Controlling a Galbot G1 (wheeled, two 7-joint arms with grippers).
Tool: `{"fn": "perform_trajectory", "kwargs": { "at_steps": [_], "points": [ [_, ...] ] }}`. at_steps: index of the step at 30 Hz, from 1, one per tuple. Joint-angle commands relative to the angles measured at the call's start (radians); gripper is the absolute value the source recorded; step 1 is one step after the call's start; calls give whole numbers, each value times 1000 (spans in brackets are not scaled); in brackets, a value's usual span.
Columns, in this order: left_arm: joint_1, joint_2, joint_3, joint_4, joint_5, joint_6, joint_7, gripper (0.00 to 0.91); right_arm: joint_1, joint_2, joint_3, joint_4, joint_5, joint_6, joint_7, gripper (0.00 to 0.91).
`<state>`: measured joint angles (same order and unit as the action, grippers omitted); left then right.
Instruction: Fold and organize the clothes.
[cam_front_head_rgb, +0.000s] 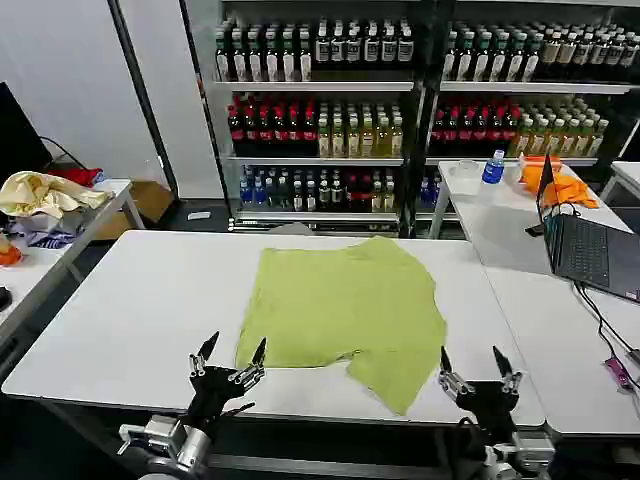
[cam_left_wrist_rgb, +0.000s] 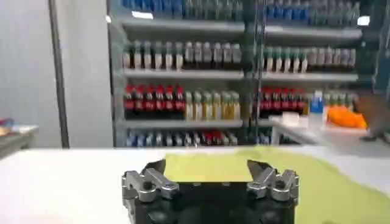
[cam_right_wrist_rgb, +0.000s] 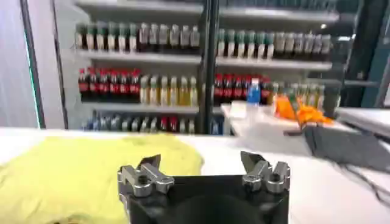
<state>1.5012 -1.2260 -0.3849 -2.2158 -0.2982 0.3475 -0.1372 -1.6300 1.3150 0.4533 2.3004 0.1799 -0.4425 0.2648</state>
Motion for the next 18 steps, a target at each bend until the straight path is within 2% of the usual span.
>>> {"fn": "perform_trajectory", "kwargs": {
  "at_steps": [1, 10, 18],
  "points": [
    [-209, 115, 62, 190, -143, 220, -61, 907, 56, 9, -129, -103, -34, -105, 24, 907],
    [-295, 113, 120, 290, -153, 229, -89, 907, 108, 43, -194, -177, -23, -127, 39, 907],
    [-321, 104, 136, 332, -159, 228, -95, 907, 152, 65, -209, -238, 7, -135, 61, 907]
  ]
}}
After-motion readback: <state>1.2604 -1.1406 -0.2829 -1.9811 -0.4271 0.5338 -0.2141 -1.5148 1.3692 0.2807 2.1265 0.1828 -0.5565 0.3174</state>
